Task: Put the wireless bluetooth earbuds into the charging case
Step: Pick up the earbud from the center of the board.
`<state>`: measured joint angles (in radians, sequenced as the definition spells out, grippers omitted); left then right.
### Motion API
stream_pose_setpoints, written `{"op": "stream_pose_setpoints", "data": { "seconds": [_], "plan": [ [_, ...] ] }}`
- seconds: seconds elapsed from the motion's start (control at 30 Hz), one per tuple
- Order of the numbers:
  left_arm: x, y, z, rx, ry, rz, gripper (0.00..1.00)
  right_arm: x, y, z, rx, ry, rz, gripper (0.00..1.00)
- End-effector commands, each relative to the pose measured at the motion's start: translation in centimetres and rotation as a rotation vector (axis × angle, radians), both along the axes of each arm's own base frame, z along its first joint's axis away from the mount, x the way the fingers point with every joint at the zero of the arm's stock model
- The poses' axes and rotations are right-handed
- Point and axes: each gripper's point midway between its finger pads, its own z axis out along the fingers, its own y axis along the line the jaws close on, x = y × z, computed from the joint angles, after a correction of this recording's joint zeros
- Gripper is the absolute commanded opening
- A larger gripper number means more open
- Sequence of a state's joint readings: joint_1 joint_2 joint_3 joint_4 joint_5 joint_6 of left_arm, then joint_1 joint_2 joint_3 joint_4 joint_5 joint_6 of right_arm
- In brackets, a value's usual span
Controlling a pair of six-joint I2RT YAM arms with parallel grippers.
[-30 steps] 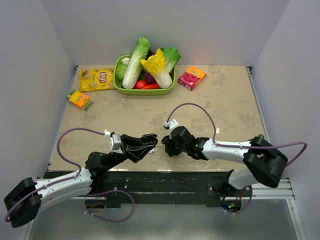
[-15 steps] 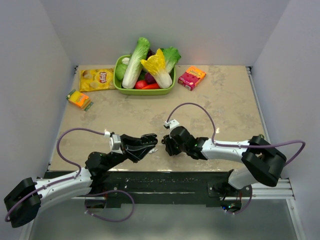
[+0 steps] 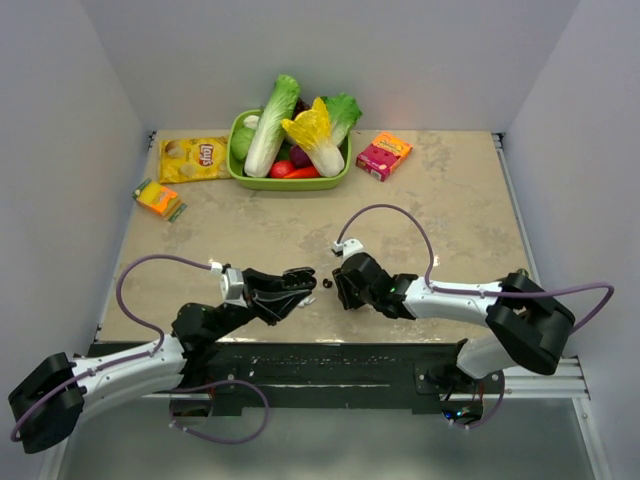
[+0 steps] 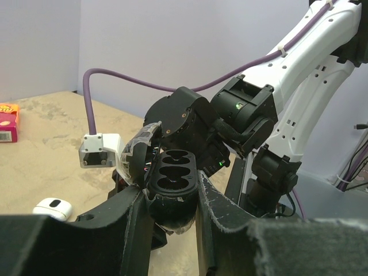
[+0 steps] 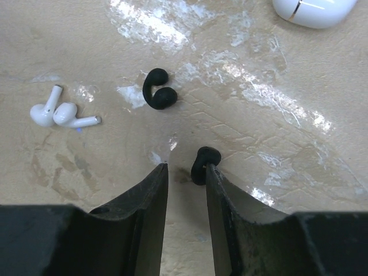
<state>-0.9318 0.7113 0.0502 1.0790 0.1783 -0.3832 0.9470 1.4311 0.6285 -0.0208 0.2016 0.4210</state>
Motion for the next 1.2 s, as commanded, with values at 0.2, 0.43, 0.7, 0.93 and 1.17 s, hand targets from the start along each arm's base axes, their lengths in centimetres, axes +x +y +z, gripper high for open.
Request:
{"op": "stream_pose_setpoints", "data": {
  "seconds": [0.2,0.43,0.7,0.93,1.17],
  "plan": [
    [-1.6,1.6,-9.1,0.137,0.098,-0.017,0.0,0.5,-1.3,0.3,-0.049,-0.012,-0.053,0.3],
    [-1.6,1.6,-9.1,0.138,0.099,-0.017,0.0,0.7,-1.5,0.5,-0.045,-0.025,-0.065,0.13],
    [-1.7,1.5,-9.2,0.141,0.101,-0.022,0.0,1.0,-2.1,4.1,-0.012,-0.1,-0.065,0.0],
    [-1.6,1.5,-9.3,0.144,0.104,-0.021,0.0,-0.4,-1.9,8.8,0.063,-0.143,0.043,0.0],
    [-1.7,1.5,-9.1,0.13,0.119,-0.025,0.0,-4.5,0.9,15.1,0.245,-0.186,0.345,0.0]
  ]
}}
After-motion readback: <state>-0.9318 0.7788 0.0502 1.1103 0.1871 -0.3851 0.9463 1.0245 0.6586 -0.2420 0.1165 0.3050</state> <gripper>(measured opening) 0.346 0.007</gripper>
